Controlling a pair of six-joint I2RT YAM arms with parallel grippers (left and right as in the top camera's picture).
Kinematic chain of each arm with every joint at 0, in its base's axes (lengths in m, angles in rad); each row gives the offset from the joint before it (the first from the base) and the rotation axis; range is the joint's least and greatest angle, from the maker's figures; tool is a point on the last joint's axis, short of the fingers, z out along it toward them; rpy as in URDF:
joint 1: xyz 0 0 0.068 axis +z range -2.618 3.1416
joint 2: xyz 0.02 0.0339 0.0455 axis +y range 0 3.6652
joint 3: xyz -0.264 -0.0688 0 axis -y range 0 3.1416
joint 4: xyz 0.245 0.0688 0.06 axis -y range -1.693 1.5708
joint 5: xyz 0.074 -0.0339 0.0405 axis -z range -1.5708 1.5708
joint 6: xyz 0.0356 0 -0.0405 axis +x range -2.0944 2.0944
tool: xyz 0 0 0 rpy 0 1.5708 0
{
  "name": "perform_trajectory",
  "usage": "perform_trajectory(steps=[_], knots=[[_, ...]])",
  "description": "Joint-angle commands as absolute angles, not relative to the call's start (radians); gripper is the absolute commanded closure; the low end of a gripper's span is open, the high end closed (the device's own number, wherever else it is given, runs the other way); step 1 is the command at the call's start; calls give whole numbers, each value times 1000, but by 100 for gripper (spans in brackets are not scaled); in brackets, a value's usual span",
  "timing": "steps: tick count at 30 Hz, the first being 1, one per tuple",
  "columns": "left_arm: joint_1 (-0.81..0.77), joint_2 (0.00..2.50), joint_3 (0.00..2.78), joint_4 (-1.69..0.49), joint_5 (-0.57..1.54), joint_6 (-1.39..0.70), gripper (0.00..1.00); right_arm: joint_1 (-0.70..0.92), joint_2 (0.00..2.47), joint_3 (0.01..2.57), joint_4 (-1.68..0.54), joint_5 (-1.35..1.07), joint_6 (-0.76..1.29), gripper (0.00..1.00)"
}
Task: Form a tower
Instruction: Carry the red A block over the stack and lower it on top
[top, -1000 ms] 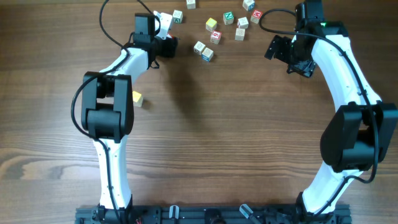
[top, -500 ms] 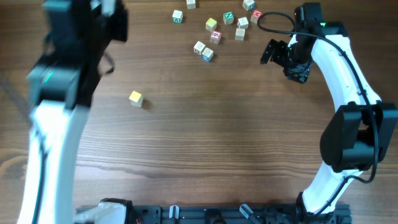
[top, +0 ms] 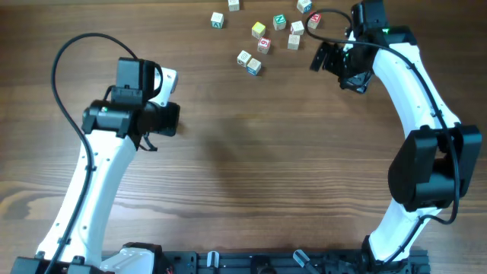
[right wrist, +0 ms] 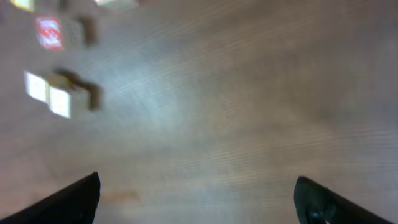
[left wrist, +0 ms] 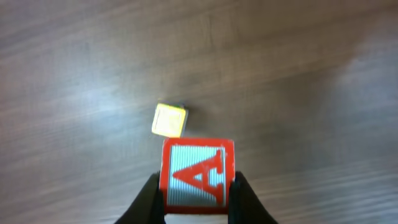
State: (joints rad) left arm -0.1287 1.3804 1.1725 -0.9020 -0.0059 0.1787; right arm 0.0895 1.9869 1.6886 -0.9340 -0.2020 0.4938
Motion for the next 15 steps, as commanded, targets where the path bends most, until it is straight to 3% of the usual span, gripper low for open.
perform_trajectory(steps=[1,15], knots=[[-109,1375,1100,-796,-75,176,96,92,2001,1680,-823,-205,500,0],[-41,1409,907,-541,4,176,96,92,2001,1680,-736,-204,500,0]])
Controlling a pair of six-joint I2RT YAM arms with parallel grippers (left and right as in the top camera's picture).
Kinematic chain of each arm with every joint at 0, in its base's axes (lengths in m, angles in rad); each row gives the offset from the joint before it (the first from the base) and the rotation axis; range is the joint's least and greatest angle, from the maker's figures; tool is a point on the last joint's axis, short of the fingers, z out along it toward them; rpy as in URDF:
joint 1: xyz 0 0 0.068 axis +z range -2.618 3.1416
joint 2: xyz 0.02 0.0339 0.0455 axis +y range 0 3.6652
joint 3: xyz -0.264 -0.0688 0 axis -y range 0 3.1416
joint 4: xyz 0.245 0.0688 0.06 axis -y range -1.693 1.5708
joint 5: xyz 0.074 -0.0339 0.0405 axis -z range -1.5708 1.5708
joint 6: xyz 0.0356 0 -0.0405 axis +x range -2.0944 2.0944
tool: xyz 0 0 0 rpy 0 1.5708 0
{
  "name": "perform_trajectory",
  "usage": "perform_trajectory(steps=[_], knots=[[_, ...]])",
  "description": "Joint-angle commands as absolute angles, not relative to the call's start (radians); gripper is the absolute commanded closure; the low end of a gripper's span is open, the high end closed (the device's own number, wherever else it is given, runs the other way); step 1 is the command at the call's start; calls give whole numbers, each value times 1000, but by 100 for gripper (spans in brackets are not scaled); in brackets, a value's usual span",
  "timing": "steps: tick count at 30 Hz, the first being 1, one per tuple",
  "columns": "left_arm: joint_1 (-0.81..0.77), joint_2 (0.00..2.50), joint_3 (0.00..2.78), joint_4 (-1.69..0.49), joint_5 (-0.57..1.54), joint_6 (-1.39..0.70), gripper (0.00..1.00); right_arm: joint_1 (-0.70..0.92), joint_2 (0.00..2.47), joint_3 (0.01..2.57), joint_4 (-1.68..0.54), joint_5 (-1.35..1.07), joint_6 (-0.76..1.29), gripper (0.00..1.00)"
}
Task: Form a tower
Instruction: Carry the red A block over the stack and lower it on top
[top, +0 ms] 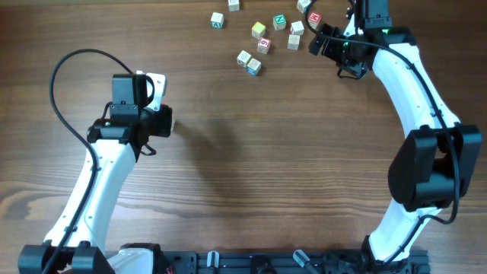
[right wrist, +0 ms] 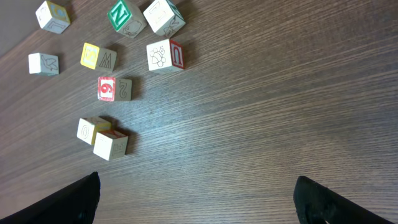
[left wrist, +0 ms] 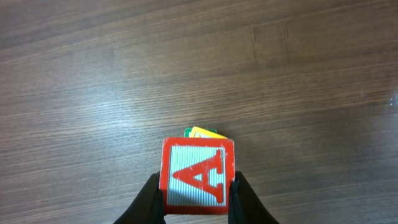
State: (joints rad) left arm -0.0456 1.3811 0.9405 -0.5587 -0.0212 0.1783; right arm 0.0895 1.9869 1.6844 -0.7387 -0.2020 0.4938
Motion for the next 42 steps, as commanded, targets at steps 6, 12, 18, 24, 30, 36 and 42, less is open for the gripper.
perform_trajectory(steps=[6,12,18,24,30,36,42], knots=[[-41,1520,904,-499,3,176,96,92,2001,1680,-736,-204,500,0],[-41,1523,904,-497,3,176,89,92,2001,1680,-736,-204,500,0],[-41,1522,904,-501,3,176,92,92,2001,1680,-736,-204,500,0],[-41,1407,904,-502,3,176,93,91,2001,1680,-736,-204,500,0],[-41,1373,903,-500,37,176,91,92,2001,1680,-736,-204,500,0],[-41,1427,903,-501,44,176,90,92,2001,1680,-736,-204,500,0],[-41,1505,903,-496,44,176,91,91,2001,1680,-736,-204,500,0]])
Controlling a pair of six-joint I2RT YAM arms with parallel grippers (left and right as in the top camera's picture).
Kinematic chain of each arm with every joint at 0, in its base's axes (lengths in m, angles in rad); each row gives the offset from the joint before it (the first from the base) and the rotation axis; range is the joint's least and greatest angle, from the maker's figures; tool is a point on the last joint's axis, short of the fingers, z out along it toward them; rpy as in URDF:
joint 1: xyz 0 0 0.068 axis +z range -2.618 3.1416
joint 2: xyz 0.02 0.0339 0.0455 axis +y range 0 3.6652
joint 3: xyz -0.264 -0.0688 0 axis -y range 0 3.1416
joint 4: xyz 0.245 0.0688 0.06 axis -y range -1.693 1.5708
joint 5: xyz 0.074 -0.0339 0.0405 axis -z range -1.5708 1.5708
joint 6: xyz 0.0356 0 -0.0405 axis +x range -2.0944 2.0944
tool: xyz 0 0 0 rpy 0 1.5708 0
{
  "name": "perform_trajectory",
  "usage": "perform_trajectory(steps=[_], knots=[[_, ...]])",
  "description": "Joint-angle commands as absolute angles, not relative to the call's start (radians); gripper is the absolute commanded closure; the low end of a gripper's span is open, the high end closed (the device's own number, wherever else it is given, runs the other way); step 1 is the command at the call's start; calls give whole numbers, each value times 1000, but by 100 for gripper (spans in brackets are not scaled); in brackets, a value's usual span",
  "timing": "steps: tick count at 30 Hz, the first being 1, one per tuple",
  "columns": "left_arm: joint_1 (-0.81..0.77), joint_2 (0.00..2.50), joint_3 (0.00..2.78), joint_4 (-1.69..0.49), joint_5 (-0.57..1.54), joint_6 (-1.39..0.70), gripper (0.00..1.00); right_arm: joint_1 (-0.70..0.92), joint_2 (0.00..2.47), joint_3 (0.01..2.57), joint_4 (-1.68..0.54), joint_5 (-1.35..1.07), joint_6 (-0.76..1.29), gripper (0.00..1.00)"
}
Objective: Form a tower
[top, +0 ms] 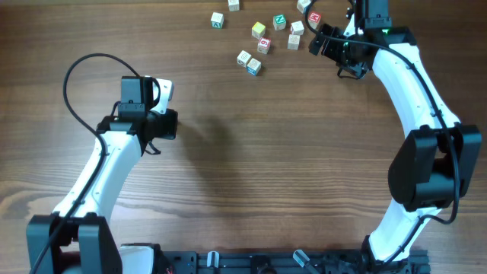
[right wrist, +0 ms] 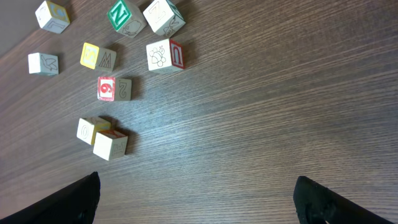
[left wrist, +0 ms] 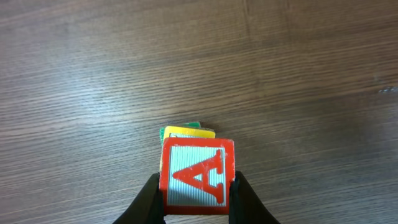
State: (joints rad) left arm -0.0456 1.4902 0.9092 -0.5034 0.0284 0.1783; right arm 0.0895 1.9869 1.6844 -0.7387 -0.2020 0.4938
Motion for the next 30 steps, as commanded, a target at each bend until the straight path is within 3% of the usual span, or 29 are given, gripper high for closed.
perform_trajectory(steps=[1,6,10,15,30], knots=[[-41,1505,903,-488,44,176,90,91,2001,1680,-736,-204,500,0],[-8,1505,903,-485,32,176,89,91,2001,1680,-736,-204,500,0],[-5,1505,903,-485,64,176,82,91,2001,1680,-736,-205,500,0],[-5,1504,903,-486,82,176,88,91,2001,1680,-736,-204,500,0],[-5,1505,903,-470,82,179,82,92,2001,1680,-736,-204,500,0]])
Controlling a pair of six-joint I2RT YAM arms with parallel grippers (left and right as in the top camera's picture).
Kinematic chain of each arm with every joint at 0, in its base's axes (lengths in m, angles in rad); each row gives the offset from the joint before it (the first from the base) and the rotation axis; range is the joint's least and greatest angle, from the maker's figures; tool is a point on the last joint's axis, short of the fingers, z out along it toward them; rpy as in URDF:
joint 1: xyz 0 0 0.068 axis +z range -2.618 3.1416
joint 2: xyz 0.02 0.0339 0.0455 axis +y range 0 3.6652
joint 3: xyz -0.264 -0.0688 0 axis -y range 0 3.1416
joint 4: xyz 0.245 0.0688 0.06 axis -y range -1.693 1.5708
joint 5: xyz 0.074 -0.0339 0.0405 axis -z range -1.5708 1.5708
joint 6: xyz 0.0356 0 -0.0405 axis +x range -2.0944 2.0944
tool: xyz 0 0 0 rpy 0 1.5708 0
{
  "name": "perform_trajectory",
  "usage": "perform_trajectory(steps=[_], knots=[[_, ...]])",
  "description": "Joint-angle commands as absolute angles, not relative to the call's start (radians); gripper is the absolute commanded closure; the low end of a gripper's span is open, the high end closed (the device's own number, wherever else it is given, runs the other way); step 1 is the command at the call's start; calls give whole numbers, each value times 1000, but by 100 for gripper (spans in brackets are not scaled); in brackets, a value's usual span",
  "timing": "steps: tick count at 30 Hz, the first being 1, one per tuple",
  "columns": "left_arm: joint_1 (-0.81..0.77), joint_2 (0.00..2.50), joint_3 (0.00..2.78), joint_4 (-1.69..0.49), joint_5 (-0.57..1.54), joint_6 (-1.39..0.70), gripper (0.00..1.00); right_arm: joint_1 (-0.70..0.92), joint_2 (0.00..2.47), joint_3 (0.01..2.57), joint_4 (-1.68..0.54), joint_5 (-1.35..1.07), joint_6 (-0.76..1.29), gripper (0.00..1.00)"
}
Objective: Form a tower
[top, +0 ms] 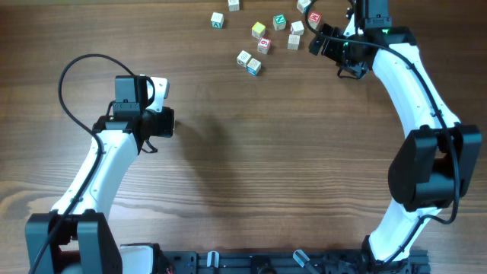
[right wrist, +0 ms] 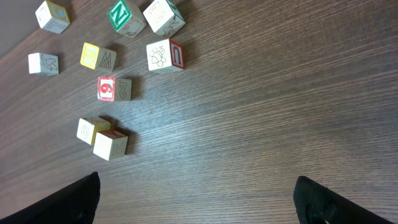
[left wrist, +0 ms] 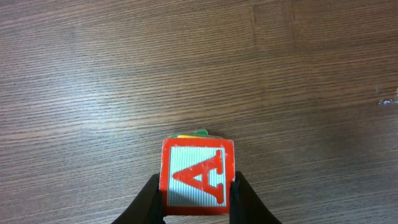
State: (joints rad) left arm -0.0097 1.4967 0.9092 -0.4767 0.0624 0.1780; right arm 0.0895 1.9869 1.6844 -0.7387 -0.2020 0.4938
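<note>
My left gripper (left wrist: 198, 198) is shut on a red block with a letter A (left wrist: 198, 175). Just beyond it a thin yellow and green edge of a second block (left wrist: 191, 133) peeks out on the table, mostly hidden behind the A block. In the overhead view the left gripper (top: 161, 122) is at the table's left and hides both blocks. My right gripper (right wrist: 198, 196) stands wide open over bare wood at the far right (top: 329, 47), near the scattered blocks, nothing between its fingers.
Several loose letter and number blocks lie at the far edge: a red 6 block (right wrist: 106, 88), a green N block (right wrist: 120, 15), a yellow M block (right wrist: 92, 56), a red U block (right wrist: 164, 55), a pair (right wrist: 102, 138). The same cluster (top: 262, 34) sits top centre overhead.
The left gripper with the A block has shifted slightly, so less of the yellow and green block shows behind it. The right arm has not moved.
At first the left gripper held the A block with the yellow block visible well beyond it, while the right gripper was in blurred motion. Then the right gripper stood still near the loose blocks. The A block has since stayed close over the yellow and green block.
</note>
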Motion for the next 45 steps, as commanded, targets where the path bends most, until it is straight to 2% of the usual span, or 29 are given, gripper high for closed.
perform_trajectory(steps=[1,16,18,21,29,31,34,35,45], knots=[[-5,1505,903,-470,82,179,82,91,2001,1680,-736,-204,500,0],[-5,1525,903,-470,96,179,75,91,2001,1680,-736,-205,500,0],[-5,1525,903,-470,96,180,68,92,2001,1680,-736,-205,500,0],[-5,1525,903,-470,94,180,63,91,2001,1680,-736,-204,500,0],[-2,1525,903,-466,93,179,55,91,2001,1680,-736,-204,500,0],[-2,1525,903,-447,89,179,33,91,2001,1680,-736,-204,500,0],[-2,1524,903,-417,86,179,5,91,2001,1680,-736,-204,500,0],[-2,1524,903,-407,86,179,0,91,2001,1680,-736,-204,500,0],[-2,1552,903,-400,130,310,0,91,2001,1680,-736,-205,500,0]])
